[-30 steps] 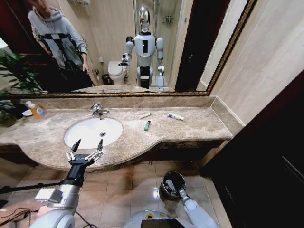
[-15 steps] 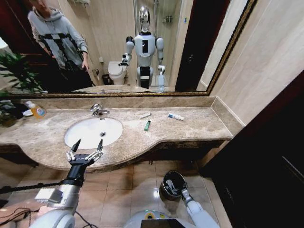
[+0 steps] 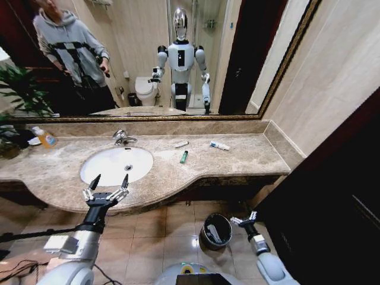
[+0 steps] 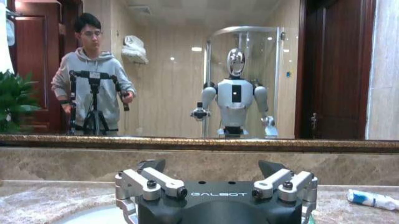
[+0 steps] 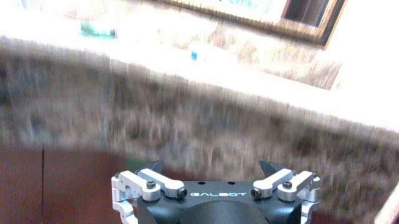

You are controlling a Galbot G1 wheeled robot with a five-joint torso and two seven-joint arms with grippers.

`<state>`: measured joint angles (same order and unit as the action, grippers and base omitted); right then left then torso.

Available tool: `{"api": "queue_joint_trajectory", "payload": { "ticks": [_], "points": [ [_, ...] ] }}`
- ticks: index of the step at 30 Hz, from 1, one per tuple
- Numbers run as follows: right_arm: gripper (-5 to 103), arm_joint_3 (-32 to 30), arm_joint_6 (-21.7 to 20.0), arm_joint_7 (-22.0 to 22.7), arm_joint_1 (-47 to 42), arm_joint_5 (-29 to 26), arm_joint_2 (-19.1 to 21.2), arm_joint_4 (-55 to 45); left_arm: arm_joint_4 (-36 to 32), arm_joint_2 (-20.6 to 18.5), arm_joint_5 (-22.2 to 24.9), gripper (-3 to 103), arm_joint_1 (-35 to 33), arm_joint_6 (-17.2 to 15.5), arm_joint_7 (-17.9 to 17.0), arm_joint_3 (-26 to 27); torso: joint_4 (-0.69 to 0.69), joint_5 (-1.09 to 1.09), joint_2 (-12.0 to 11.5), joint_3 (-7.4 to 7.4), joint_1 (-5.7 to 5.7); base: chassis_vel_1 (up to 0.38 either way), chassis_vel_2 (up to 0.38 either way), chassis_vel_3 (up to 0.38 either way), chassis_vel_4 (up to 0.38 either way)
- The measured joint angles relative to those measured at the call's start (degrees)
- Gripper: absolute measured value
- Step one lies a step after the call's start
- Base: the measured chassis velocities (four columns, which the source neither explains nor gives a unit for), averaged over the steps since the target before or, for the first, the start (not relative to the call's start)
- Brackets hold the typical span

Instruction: Pick up the trash from the sink and place it in the trash bin.

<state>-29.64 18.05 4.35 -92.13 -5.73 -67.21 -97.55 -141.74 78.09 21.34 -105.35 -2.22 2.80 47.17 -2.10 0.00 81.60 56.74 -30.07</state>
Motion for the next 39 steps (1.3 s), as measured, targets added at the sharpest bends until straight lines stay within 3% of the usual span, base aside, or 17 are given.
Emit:
{"api": "queue_joint_trajectory", "payload": {
  "ticks": [3, 5, 10, 15, 23, 29, 39],
  "points": [
    [100, -0.6, -2.4, 0.1, -2.2, -0.8, 0.5, -7.5, 0.0, 0.0, 0.0, 100, 0.0, 0.0, 0.0, 0.0, 0.00, 0.00, 0.0, 0.00, 0.00, 0.000, 0.000, 0.000, 0.000],
    [100, 0.6, -6.5, 1.1, -2.5, -1.5, 0.6, -14.5, 0.0, 0.0, 0.0, 100, 0.0, 0.0, 0.0, 0.0, 0.00, 0.00, 0.0, 0.00, 0.00, 0.000, 0.000, 0.000, 0.000],
    [100, 2.9, -9.4, 1.4, -0.4, -1.7, 0.6, -18.2, 0.0, 0.0, 0.0, 100, 0.0, 0.0, 0.0, 0.0, 0.00, 0.01, 0.0, 0.00, -0.01, 0.000, 0.000, 0.000, 0.000],
    [100, 5.2, -14.8, 1.1, 4.3, -6.3, 0.3, -20.4, 0.0, 0.0, 0.0, 100, 0.0, 0.0, 0.0, 0.0, -0.01, 0.01, 0.0, 0.00, -0.01, 0.000, 0.000, 0.000, 0.000],
    [100, 11.6, -18.8, 0.0, 12.9, -7.2, 0.4, -16.5, 0.0, 0.0, 0.0, 100, 0.0, 0.0, 0.0, 0.0, 0.00, 0.00, 0.0, 0.01, -0.01, 0.000, 0.000, 0.000, 0.000],
    [100, 20.9, -22.3, 0.2, 24.7, -7.9, 1.2, -10.5, 0.0, 0.0, 0.0, 100, 0.0, 0.0, 0.0, 0.0, -0.01, -0.01, 0.0, 0.01, -0.02, 0.000, 0.000, 0.000, 0.000],
    [100, 30.6, -23.3, 3.0, 38.1, -9.0, 0.7, 0.5, 0.0, 0.0, 0.0, 100, 0.0, 0.0, 0.0, 0.0, 0.00, 0.01, 0.0, 0.02, -0.02, 0.000, 0.000, 0.000, 0.000]
  ]
}}
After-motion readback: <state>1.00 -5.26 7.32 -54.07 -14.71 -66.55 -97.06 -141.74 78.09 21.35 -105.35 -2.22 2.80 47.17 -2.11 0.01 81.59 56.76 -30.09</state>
